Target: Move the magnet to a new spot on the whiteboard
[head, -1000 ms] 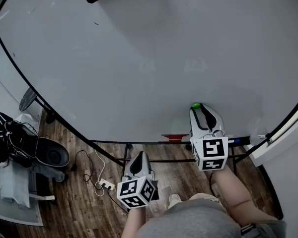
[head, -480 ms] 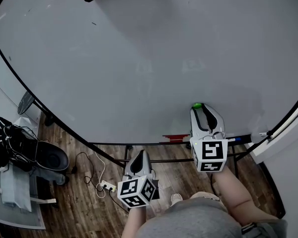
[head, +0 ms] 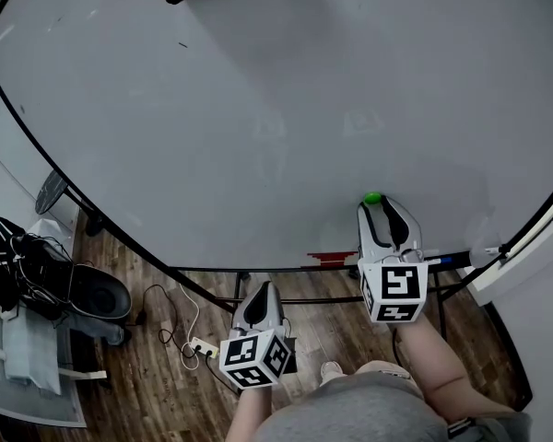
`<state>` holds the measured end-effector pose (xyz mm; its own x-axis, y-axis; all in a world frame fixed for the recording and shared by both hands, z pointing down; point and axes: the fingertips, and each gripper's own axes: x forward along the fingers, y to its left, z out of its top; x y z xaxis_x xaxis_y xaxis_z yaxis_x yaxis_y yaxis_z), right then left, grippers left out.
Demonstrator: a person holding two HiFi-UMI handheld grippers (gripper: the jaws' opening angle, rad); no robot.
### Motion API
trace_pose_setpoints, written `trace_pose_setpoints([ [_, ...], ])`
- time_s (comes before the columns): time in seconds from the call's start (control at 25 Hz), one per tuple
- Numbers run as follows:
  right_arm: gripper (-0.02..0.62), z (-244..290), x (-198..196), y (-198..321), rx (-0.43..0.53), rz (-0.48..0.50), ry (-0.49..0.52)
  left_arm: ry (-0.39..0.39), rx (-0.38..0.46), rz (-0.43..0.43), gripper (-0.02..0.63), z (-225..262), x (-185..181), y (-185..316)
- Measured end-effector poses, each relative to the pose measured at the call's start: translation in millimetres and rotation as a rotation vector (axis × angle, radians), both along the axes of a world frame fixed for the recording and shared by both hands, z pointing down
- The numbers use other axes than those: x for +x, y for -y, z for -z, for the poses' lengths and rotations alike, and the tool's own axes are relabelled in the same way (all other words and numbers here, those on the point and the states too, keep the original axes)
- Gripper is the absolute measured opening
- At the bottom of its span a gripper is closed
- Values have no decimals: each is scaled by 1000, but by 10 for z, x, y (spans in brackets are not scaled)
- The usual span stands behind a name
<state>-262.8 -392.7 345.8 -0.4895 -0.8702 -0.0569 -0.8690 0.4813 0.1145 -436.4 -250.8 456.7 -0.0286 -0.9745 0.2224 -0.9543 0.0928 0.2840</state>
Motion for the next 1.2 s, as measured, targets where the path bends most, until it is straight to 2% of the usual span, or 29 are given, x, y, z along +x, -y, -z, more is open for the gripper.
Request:
trace_pose_setpoints([
  [0.2,150,-81,27,-91,-26,9,-11,-2,2,-16,5,15,20,3],
  [0.6,140,-309,173,-515,-95,104,-37,-3,4,-64,5,22,425,-102],
  [1.0,12,-379,520,-1029,-122,111,20,12,9,-63,5,89,755,-528],
  [1.2,2,-420,649,-1347,-121,125,33,21,14,-40,5,80,866,-873],
])
